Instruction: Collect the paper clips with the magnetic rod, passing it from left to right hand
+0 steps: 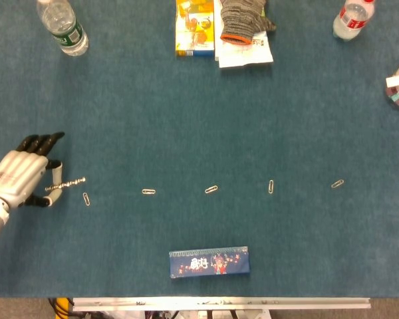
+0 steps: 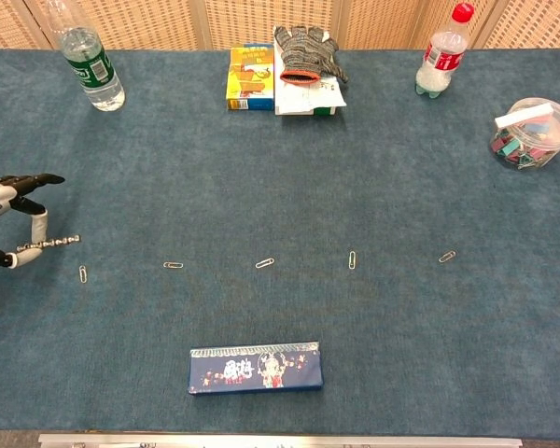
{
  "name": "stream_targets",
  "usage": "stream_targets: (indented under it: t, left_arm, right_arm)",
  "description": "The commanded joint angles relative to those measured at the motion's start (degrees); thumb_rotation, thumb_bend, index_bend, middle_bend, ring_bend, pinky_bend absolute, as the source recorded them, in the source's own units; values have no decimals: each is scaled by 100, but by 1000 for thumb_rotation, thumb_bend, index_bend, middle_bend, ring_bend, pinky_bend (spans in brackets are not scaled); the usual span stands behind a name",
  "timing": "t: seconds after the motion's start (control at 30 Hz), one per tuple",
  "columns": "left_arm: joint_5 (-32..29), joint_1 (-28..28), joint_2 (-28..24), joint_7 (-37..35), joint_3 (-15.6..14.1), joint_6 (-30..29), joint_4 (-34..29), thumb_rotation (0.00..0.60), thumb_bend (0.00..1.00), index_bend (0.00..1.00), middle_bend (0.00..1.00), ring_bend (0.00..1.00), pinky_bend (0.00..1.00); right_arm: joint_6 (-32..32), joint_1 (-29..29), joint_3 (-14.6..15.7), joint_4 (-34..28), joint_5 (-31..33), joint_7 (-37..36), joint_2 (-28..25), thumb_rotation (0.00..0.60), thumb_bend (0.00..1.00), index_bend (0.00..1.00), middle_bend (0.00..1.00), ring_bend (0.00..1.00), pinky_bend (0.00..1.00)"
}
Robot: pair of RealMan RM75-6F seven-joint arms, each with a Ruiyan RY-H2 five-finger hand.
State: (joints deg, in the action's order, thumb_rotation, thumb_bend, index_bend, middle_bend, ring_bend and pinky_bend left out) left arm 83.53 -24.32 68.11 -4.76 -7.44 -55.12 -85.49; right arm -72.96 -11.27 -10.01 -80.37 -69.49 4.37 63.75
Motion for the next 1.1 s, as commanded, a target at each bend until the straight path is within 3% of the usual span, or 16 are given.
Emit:
stream_targets:
  t: [0.03, 0.5, 1.1]
  left_arm:
    - [34, 58, 10, -19, -54, -14, 21, 600, 357, 603, 0, 0, 0]
    - [57, 324, 103, -200, -326, 148, 237, 600, 357, 604, 0, 0, 0]
    - [89, 267, 240, -253, -188, 262, 327, 600, 357, 604, 0, 0, 0]
  right_arm:
    - [-1, 1, 3, -11, 0, 13, 3, 600, 23, 577, 414, 321, 274]
    - [-11, 9, 1, -75, 20, 75, -5, 600, 23, 577, 414, 321, 274]
    - [-19, 13, -5, -89, 23, 68, -5, 600, 22, 577, 414, 321, 274]
